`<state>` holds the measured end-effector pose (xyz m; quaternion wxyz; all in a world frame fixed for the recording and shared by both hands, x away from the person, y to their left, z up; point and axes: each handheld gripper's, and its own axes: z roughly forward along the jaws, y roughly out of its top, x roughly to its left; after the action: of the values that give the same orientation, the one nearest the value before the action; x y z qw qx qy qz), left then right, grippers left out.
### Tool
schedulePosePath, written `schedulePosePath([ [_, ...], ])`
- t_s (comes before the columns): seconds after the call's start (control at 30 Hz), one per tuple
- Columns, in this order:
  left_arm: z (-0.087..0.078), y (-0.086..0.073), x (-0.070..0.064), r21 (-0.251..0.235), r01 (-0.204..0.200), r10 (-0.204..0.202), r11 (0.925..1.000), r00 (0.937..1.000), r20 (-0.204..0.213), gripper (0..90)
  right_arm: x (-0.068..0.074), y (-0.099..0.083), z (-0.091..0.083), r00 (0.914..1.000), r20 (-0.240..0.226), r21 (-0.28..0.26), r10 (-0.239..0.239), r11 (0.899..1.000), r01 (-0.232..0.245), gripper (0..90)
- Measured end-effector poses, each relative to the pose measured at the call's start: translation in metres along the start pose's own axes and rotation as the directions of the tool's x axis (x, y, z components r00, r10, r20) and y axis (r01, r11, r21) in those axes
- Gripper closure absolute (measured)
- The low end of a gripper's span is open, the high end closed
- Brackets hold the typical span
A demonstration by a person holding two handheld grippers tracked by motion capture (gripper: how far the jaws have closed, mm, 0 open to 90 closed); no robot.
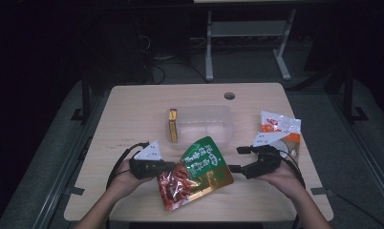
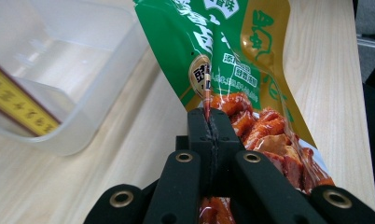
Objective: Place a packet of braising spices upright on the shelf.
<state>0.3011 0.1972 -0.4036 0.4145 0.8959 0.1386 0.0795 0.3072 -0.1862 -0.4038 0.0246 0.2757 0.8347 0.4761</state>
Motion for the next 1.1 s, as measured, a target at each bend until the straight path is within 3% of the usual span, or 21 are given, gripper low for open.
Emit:
schedulePosePath([
  [0.33, -0.015, 0.002, 0.001, -0.03, -0.041, 0.04, 0.9987, 0.9986, -0.035, 90.0, -0.005, 0.029, 0.013, 0.9972, -0.073, -0.018, -0.02, 1.0, 0.019, 30.8],
  [0.57, -0.022, 0.004, 0.0, -0.056, -0.049, 0.046, 0.9972, 0.9978, -0.047, 90.0, -0.005, 0.048, 0.035, 0.9851, -0.166, -0.001, -0.047, 0.999, 0.047, 37.5],
  [0.8, -0.032, 0.006, -0.001, -0.085, -0.071, 0.065, 0.9938, 0.9951, -0.075, 90.0, -0.008, 0.052, 0.055, 0.9761, -0.209, 0.038, -0.058, 0.997, 0.067, 53.1],
  [0.9, -0.035, 0.006, -0.001, -0.104, -0.072, 0.065, 0.9919, 0.9953, -0.072, 89.9, -0.01, 0.052, 0.06, 0.9736, -0.221, 0.037, -0.058, 0.997, 0.068, 61.2],
  [1.1, -0.037, 0.006, -0.002, -0.117, -0.089, 0.082, 0.9891, 0.9947, -0.062, 89.9, -0.011, 0.052, 0.065, 0.9606, -0.272, 0.029, -0.059, 0.997, 0.069, 75.2],
])
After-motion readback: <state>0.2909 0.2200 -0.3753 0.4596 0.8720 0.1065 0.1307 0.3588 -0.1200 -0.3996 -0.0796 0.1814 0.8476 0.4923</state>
